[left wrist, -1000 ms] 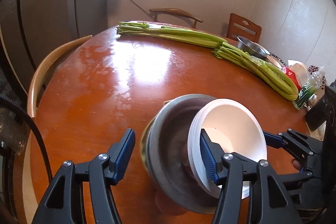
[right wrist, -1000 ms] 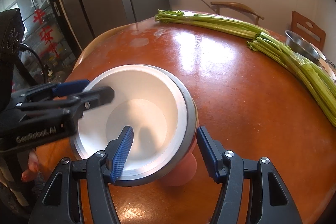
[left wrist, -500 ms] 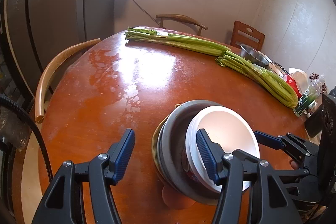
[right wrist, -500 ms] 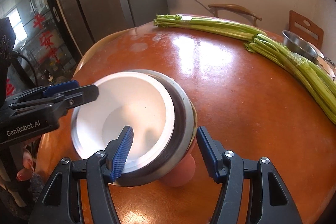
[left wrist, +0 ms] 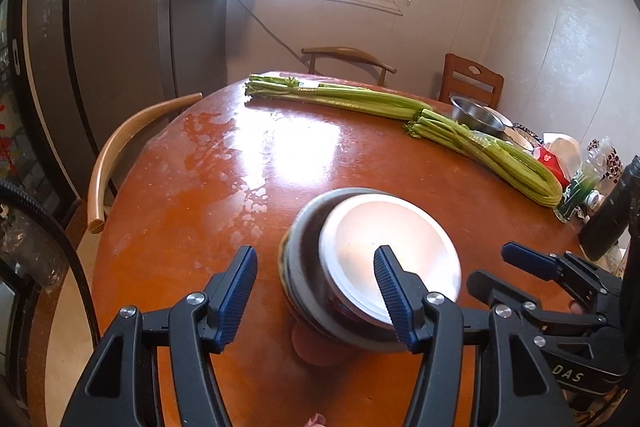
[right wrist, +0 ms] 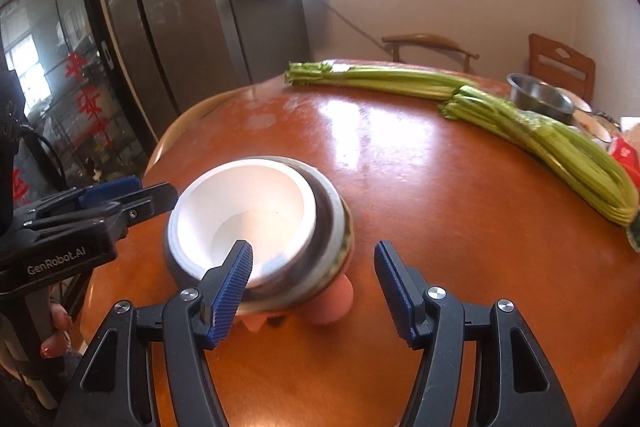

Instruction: Organize plates and bowls

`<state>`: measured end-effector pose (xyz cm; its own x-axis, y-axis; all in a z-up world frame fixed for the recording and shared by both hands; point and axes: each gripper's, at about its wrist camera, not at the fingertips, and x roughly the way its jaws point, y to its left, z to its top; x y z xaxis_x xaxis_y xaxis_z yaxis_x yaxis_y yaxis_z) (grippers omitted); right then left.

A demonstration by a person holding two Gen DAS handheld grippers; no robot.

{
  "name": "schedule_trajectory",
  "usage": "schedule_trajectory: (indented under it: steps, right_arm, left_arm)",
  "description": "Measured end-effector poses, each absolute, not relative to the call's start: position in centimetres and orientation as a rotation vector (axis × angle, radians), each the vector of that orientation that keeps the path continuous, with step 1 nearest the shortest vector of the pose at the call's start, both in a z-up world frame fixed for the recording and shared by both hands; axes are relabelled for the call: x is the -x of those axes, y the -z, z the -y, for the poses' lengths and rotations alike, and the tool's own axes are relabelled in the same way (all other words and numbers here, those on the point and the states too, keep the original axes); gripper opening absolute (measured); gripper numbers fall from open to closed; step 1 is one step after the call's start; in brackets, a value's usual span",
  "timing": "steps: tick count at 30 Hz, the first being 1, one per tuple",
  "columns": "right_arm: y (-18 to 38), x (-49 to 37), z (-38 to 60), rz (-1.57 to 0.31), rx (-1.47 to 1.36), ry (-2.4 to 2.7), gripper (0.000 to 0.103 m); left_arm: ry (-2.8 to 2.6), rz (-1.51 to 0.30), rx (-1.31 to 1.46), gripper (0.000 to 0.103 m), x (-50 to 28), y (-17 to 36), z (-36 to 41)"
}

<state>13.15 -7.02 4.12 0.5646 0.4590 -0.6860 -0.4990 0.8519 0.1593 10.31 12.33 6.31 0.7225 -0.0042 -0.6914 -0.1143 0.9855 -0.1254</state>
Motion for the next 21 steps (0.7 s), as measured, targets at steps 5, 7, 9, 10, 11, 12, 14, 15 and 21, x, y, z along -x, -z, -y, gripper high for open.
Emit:
schedule_trajectory:
  steps: [5,7,9,10,11,12,14,15,21]
  right_arm:
    - [-3.5,-10.6,8.8,-0.800,0.064,-0.549,0.065]
    - [-3.3,-9.6,9.4,-0.802,0.063,-0.549,0.065]
    - [-3.2,-8.6,10.1,-0.800,0.061,-0.546,0.065]
    - [-3.2,-8.1,10.3,-0.798,0.059,-0.547,0.065]
    - [-3.2,-7.8,10.5,-0.799,0.059,-0.547,0.065]
    - [-3.1,-7.4,10.7,-0.800,0.059,-0.545,0.065]
    - [-3.0,-6.9,11.0,-0.799,0.059,-0.547,0.065]
    - [-2.9,-6.7,11.1,-0.799,0.058,-0.547,0.065]
    - [-2.2,-5.3,11.7,-0.807,0.049,-0.542,0.065]
  left_arm:
    - [-0.040,-0.774,0.152,0.060,-8.2,-5.5,-9.7]
    - [-0.040,-0.782,0.139,0.060,-7.2,-4.9,-8.7]
    - [-0.046,-0.791,0.133,0.060,-6.3,-4.3,-7.9]
    - [-0.036,-0.801,0.125,0.060,-5.9,-4.0,-7.6]
    - [-0.043,-0.805,0.127,0.060,-5.5,-3.7,-7.4]
    - [-0.058,-0.805,0.129,0.060,-5.1,-3.5,-7.3]
    - [-0.051,-0.815,0.125,0.060,-4.5,-3.1,-7.0]
    - [-0.057,-0.816,0.129,0.060,-4.2,-2.9,-7.0]
    - [-0.081,-0.826,0.122,0.060,-3.1,-2.0,-6.4]
